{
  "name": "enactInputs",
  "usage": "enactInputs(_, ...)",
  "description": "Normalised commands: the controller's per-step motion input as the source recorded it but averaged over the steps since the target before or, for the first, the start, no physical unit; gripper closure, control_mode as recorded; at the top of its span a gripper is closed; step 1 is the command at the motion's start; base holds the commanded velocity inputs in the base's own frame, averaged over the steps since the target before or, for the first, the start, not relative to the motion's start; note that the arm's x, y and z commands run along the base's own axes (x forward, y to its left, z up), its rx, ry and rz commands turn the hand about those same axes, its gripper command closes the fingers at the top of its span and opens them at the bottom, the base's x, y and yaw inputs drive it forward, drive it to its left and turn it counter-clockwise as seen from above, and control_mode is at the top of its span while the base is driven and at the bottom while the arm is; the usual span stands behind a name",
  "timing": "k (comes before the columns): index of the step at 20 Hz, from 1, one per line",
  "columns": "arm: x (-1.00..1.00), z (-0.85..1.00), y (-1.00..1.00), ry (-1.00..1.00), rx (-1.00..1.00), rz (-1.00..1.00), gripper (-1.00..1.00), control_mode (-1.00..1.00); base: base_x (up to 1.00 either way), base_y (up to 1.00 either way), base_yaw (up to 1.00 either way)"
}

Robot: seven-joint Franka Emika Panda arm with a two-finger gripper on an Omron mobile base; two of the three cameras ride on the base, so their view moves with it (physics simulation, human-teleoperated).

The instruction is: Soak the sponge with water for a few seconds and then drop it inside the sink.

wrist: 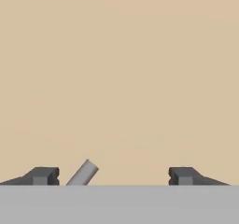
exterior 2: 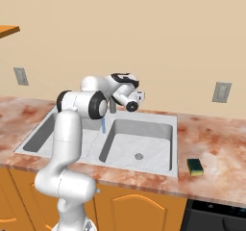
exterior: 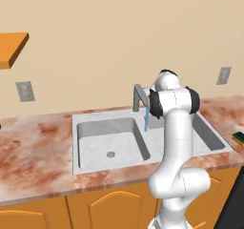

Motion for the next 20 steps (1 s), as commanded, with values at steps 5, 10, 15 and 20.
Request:
enactInputs(5,0.0,0.3,-0.49,0.0,0.02,-0.05,-1.0,-1.0,0.0,0.0,0.0)
enactInputs(10,0.06,0.42,-0.46,0.0,0.03,-0.05,-1.0,-1.0,0.0,0.0,0.0)
enactInputs(15,0.09,0.2,-0.56,0.0,0.02,-0.05,-1.0,-1.0,0.0,0.0,0.0)
enactInputs(20,0.0,0.43,-0.44,0.07,0.02,-0.02,-1.0,-1.0,0.0,0.0,0.0)
